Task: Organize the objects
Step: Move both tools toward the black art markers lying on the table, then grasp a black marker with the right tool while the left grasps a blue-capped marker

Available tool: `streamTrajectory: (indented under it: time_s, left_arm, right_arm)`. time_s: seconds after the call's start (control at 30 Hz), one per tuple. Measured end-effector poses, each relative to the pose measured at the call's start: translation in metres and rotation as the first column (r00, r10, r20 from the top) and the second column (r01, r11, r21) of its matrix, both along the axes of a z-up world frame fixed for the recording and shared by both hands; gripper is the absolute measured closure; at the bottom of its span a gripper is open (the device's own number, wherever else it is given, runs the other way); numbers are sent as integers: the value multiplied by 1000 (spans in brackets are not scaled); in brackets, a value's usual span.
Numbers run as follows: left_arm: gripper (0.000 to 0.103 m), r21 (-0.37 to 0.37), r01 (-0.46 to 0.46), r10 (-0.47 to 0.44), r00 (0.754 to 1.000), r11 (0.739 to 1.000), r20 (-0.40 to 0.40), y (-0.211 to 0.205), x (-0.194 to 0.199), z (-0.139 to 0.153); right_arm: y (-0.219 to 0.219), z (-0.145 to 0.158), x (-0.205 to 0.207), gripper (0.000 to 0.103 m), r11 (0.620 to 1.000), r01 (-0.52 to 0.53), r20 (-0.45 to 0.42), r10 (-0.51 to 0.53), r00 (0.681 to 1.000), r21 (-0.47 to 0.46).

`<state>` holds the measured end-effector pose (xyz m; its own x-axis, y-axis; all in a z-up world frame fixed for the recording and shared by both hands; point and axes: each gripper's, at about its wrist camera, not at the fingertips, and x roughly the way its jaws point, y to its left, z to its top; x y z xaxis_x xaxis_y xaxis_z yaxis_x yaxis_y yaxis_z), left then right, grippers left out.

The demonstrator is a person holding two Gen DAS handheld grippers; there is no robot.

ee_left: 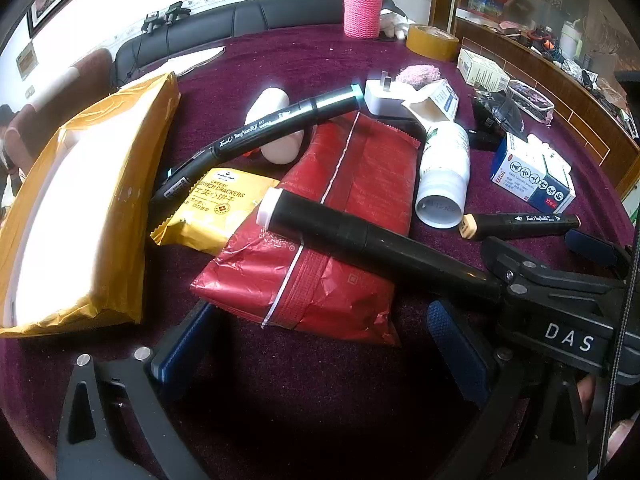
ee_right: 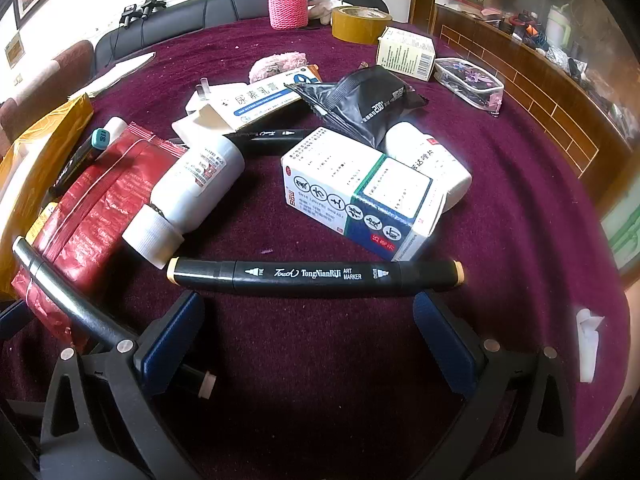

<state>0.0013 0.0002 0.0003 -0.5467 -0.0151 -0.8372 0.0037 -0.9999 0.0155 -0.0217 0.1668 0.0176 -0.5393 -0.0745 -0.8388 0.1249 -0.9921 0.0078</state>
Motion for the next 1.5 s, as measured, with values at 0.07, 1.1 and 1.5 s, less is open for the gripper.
streamTrajectory:
  time_s: [0.07, 1.1, 1.5]
  left_arm:
    - [1, 0, 0, 0, 1000, 1000, 0, 0, 0, 0]
    - [2, 67, 321, -316, 946, 945, -76, -55, 57, 39]
    - [2, 62, 311, -304, 948, 948, -98, -58, 56, 44]
  right_arm:
    - [0, 0, 0, 0, 1000, 0, 0, 0, 1000, 0]
    - [28, 28, 19, 0, 973, -231, -25, 231, 973, -4]
    - [-31, 34, 48, 41, 785, -607, -93, 619, 780, 123]
